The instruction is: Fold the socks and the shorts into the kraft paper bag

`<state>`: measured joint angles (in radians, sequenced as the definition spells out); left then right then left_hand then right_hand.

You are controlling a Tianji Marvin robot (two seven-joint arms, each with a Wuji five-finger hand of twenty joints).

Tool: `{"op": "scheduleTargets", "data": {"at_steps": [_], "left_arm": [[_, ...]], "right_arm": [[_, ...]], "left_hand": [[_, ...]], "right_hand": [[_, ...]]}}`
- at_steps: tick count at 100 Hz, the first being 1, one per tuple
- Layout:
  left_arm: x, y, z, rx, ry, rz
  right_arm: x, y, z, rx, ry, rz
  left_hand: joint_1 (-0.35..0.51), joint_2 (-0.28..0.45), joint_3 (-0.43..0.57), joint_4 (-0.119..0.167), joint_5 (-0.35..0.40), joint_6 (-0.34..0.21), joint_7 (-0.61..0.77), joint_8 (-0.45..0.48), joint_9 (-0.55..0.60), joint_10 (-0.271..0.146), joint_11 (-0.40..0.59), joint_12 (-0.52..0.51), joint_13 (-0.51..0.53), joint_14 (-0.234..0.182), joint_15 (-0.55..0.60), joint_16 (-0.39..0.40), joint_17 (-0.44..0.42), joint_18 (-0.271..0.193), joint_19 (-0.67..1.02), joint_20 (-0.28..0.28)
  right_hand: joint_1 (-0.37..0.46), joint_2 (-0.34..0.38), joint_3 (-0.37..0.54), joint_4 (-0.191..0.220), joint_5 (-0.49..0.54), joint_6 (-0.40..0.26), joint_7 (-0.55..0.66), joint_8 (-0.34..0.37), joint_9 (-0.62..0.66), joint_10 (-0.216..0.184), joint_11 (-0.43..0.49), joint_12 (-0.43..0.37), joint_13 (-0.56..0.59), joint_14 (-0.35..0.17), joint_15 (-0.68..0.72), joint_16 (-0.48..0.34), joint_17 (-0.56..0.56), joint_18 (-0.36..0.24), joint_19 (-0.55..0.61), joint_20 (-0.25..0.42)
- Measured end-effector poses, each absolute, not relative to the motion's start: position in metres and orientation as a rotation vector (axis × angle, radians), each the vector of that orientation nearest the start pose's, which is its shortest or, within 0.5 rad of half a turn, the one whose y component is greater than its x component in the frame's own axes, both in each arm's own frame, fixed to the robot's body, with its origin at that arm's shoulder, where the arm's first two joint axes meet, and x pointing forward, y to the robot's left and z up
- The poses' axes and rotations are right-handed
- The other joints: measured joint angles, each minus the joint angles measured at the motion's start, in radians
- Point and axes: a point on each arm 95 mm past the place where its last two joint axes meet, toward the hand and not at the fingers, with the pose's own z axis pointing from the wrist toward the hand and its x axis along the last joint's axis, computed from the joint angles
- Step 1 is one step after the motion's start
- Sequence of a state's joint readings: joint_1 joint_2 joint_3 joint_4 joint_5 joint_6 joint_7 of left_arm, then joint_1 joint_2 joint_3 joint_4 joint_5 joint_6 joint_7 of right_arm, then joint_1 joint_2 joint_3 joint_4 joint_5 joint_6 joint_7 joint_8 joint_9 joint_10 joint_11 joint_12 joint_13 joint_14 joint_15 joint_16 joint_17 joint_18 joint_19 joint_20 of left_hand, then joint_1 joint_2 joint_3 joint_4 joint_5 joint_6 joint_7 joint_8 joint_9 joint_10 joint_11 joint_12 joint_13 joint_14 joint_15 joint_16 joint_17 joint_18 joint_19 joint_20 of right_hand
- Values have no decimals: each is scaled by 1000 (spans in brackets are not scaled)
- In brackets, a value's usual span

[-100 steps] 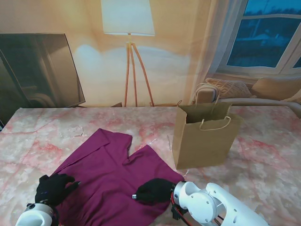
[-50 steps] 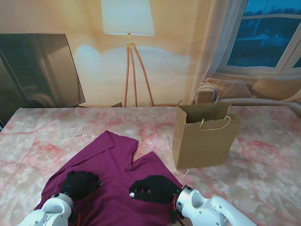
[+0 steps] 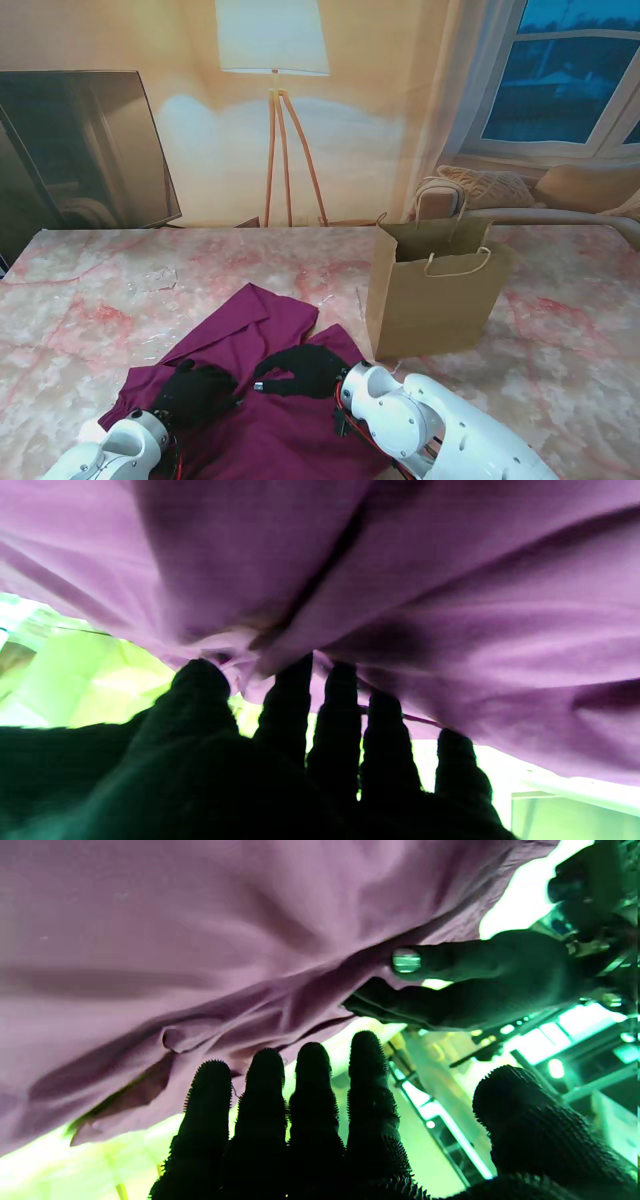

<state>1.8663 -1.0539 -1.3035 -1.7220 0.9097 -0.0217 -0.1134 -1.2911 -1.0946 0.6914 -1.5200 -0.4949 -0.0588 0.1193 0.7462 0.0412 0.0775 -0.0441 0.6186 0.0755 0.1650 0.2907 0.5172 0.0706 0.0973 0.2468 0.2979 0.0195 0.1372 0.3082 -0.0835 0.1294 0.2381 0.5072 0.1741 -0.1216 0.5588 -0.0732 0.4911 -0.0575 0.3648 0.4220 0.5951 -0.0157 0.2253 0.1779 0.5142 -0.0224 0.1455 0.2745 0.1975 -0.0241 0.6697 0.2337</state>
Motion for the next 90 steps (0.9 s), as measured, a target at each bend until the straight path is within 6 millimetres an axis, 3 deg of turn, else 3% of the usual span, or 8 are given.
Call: {"op": "scheduleTargets", "data": {"at_steps": [23, 35, 52, 69, 77, 90], "left_arm": [[304, 25, -387, -1506, 1663, -1380], [299, 30, -386, -1507, 1663, -1379], [277, 45, -373, -1442, 1551, -1354], [250, 52, -361, -1449, 1469, -1304], [238, 54, -360, -1429, 1409, -1309], [223, 56, -363, -1476, 1357, -1245]], "right_arm": [[406, 158, -381, 1579, 1936, 1724], [408, 160, -380, 1562, 1973, 1651], [406, 157, -376, 1527, 1986, 1628], [405, 151, -378, 1549, 1973, 1621], [406, 151, -378, 1558, 1967, 1617], [407, 149, -378, 1561, 1960, 1614]], "left_hand": [[0, 0, 11, 0, 15, -63, 22, 4, 0, 0, 0, 0, 0, -1, 0, -1, 1, -3, -13, 24], [0, 0, 22, 0, 6, -64, 24, 4, 0, 0, 0, 0, -1, -3, 0, -5, 3, -17, -13, 35], [-1, 0, 22, 0, 1, -38, 43, 5, 0, 0, 0, 0, -1, -3, 0, -8, 13, -17, -20, 56], [-10, 0, 22, 0, 5, -17, 44, 5, 2, 3, 0, 0, 20, 39, 0, 12, 26, -17, 50, 79], [-10, 0, 19, 0, 14, -4, 44, 6, 56, 17, 9, 13, 60, 65, 15, 34, 40, -4, 121, 85], [-10, 0, 18, 0, 105, 36, 75, 27, 160, 62, 26, 33, 158, 123, 61, 66, 62, 22, 256, 85]], "right_hand": [[-32, 45, -48, 0, -38, 1, -12, -11, -33, -22, -26, -11, -62, -34, -12, -13, -45, -33, -30, -9], [-45, 55, -73, 0, -38, 1, -12, -11, -33, -23, -26, -13, -62, -40, -20, -13, -56, -76, -40, -9], [-45, 55, -74, 0, -32, 1, -12, -11, -32, -23, -17, -13, -51, -37, -15, -13, -28, -51, -41, -9], [-45, 55, -74, 0, -32, 1, -12, -11, -32, -23, -17, -13, -52, -50, -15, -13, -38, -83, -41, -9], [-45, 55, -74, 0, -32, 1, -12, -11, -32, -23, -17, -13, -53, -53, -15, -13, -38, -91, -41, -9], [-45, 55, -86, 0, -32, 1, -12, -11, -32, -23, -12, -13, -53, -53, -15, -13, -36, -91, -41, -8]]}}
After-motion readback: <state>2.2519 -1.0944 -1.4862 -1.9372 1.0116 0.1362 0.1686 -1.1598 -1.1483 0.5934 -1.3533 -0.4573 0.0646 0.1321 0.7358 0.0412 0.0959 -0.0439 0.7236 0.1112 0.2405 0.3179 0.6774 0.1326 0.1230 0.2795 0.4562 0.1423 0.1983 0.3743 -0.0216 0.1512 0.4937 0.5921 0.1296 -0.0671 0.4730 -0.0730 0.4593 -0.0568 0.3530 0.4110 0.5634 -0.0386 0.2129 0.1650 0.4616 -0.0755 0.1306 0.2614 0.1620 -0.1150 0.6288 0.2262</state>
